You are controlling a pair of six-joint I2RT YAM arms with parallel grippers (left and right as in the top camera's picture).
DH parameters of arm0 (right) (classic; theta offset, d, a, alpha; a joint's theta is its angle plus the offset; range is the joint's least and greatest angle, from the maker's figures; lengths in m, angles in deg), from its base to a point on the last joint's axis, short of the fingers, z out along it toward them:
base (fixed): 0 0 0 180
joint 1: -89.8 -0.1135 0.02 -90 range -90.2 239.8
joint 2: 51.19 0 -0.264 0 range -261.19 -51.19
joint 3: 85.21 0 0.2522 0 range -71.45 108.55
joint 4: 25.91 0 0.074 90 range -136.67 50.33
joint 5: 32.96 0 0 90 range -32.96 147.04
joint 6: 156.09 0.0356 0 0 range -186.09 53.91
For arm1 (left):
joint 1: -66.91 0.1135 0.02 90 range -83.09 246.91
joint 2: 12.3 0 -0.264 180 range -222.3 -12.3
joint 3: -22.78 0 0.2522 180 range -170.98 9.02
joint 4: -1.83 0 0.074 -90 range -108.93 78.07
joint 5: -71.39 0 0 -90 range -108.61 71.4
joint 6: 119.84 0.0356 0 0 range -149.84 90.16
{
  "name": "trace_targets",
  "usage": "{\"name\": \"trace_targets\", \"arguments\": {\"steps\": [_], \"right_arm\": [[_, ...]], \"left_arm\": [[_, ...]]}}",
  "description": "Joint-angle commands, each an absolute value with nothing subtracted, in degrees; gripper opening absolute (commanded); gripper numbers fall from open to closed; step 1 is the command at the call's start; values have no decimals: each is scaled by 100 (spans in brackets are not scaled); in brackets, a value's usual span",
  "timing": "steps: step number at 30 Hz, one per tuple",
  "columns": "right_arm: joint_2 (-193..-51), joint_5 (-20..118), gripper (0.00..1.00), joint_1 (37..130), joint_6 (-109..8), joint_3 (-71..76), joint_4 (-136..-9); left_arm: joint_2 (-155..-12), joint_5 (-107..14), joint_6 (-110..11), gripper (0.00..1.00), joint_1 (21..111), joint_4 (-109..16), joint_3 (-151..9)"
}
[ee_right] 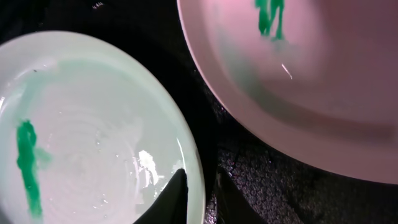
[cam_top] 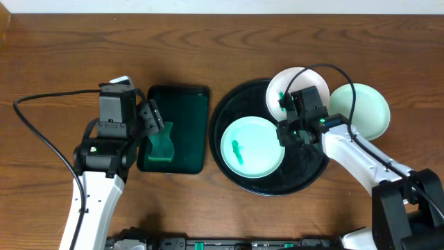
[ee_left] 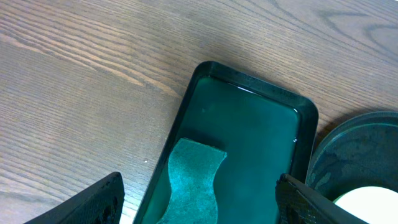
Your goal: Clean dirty plates on tray and stack at the side
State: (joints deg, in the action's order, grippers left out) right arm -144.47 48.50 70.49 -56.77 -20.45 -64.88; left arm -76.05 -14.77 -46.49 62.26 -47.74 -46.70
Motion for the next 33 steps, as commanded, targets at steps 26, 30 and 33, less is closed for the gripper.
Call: {"name": "trace_targets", "arguments": {"steps": [26, 30, 33], "right_arm": [[-14707, 4942, 1, 6961, -5616, -2170, -6303], [-14571, 5637, 1, 6961, -5130, -2100, -6613], [-14488, 5722, 1, 6961, -4927, -2100, -6703]], "left_arm": [[-7629, -1385, -4638, 78, 6239, -4785, -4806], [-7629, -1385, -4638, 78, 6239, -4785, -4806], [-7629, -1385, -4638, 78, 6239, -4785, -4806]]}}
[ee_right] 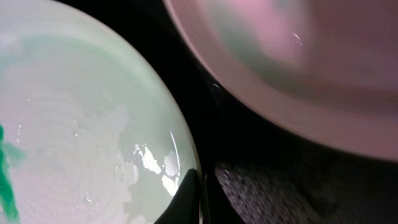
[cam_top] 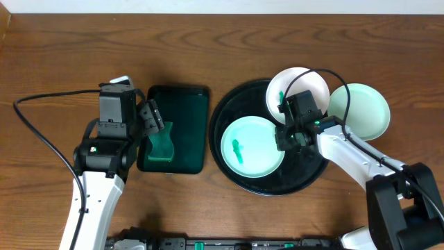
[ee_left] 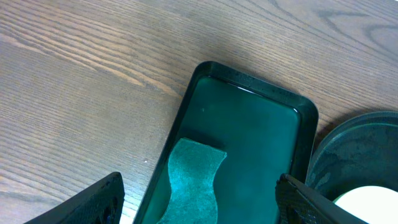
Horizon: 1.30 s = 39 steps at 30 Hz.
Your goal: Clean dirty plates on tray and stack at the side
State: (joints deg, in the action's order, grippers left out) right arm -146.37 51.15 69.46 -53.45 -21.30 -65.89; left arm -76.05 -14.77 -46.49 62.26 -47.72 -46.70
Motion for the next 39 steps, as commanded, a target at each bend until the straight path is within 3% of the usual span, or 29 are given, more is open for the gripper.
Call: {"name": "trace_targets", "arguments": {"steps": [1, 26, 39], "right_arm": [[-14475, 5722, 1, 6961, -4857, -2100, -6727], [-14431, 5637, 1, 7024, -3476, -2063, -6856], [-14429, 5093, 3, 7020, -3480, -2063, -6711]], "left_arm": [[-7629, -1385, -4638, 78, 6239, -4785, -4806], [-7629, -1385, -4638, 78, 6239, -4785, -4806], [-7629, -1385, -4638, 78, 6239, -4785, -4806]]}}
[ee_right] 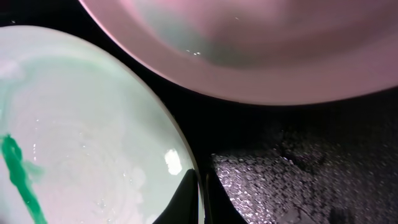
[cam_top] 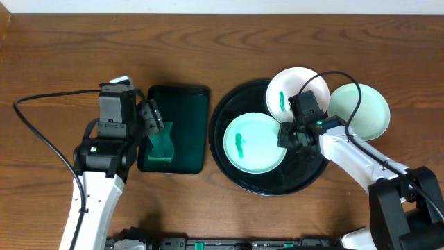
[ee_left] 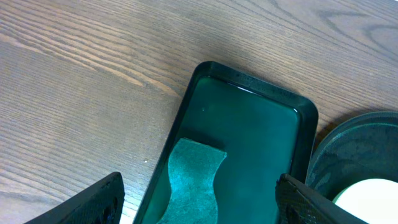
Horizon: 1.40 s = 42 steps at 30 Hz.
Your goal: Clean dirty plates on tray and stack at the side
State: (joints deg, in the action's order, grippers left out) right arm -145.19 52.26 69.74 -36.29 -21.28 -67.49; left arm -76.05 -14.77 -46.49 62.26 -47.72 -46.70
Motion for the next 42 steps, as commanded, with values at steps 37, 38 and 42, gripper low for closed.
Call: {"name": "trace_targets", "arguments": {"steps": [37, 38, 42], "right_arm": [[-14490, 4863, 63, 7020, -5353, -2084, -6427], [-14514, 4863, 63, 7020, -5353, -2091, -6418], [-14604, 4863, 61, 7020, -5353, -2091, -6405]], "left_arm": [[-7629, -1385, -4638, 78, 6239, -4785, -4806], [-7629, -1385, -4638, 78, 6239, -4785, -4806], [-7629, -1385, -4638, 78, 6239, -4785, -4806]]}}
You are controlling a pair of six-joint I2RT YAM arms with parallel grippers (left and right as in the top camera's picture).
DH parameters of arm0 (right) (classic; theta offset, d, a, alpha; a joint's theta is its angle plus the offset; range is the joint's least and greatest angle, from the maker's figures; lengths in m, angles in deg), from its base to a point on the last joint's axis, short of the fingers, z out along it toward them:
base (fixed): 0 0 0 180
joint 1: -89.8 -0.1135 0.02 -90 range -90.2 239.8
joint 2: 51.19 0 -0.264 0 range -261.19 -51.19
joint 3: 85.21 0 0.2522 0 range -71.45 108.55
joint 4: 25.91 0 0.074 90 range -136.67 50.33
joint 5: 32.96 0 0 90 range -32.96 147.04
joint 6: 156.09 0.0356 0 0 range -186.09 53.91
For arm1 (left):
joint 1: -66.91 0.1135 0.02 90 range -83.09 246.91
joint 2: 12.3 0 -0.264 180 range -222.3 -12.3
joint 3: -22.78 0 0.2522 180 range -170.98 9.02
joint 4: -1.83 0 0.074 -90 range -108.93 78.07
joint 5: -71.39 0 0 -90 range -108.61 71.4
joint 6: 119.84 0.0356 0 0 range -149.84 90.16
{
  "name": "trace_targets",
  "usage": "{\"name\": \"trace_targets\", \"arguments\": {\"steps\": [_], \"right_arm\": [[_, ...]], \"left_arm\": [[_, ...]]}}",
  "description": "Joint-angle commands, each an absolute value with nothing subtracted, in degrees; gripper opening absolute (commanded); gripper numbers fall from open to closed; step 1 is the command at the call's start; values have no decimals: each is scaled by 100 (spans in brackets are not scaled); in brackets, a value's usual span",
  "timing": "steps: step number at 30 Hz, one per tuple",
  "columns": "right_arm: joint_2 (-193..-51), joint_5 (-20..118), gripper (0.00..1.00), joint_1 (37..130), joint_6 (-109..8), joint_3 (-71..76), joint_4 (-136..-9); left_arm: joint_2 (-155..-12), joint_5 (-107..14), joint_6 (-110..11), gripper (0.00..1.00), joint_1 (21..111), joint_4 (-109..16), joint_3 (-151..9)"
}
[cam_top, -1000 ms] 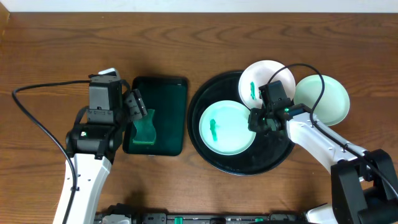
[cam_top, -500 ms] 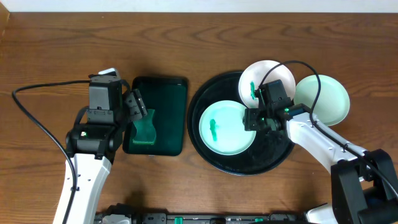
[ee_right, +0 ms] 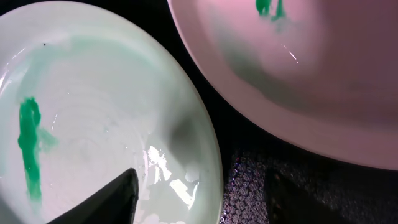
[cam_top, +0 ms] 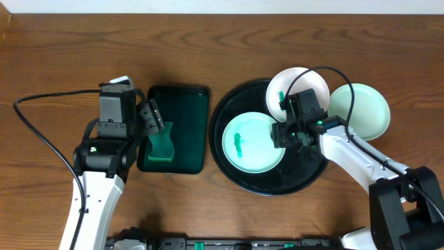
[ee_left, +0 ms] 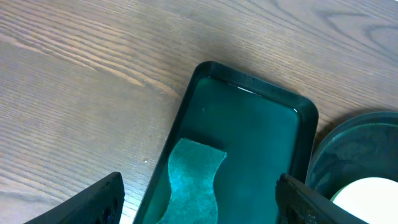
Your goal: Clean dirty plates on tray and stack at the side
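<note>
A mint plate (cam_top: 252, 144) with a green smear (ee_right: 26, 143) lies in the round black tray (cam_top: 305, 173). A white plate (cam_top: 297, 90), also smeared green, leans on the tray's far rim and looks pinkish in the right wrist view (ee_right: 311, 74). My right gripper (cam_top: 283, 133) is open astride the mint plate's right rim (ee_right: 205, 193), one finger over the plate and one over the tray. My left gripper (cam_top: 156, 119) hangs open over the green sponge (ee_left: 189, 180) in the dark green basin (ee_left: 249, 124).
A clean mint plate (cam_top: 361, 111) sits on the wooden table just right of the tray. The basin stands left of the tray, nearly touching it. The right arm's cable loops over the white plate.
My right gripper, which was shut on the mint plate's right rim, now stands open with its fingers wide apart around that rim. The plate sits slightly further left. The left arm has not moved.
My right fingers were first close around the mint plate's rim, then pinched on it. The plate then sat a little up and to the right in the tray, still pinched. Now it is let go and lies flat. The left gripper stayed open over the sponge.
</note>
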State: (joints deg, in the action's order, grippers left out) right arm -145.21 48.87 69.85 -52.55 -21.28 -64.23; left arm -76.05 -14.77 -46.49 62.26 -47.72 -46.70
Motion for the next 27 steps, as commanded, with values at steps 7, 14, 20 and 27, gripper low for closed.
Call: {"name": "trace_targets", "arguments": {"steps": [7, 14, 20, 27], "right_arm": [[-14641, 4866, 53, 7020, -5353, -2100, -6390], [-14696, 4914, 44, 7020, -5355, -2100, -6338], [-14696, 4949, 21, 7020, -5353, -2102, -6368], [-14694, 4951, 8, 7020, -5399, -2159, -6320]], "left_arm": [[-7629, -1385, -4638, 78, 6239, -4785, -4806], [-7629, -1385, -4638, 78, 6239, -4785, -4806], [-7629, -1385, -4638, 78, 6239, -4785, -4806], [-7629, -1385, -4638, 78, 6239, -4785, -4806]]}}
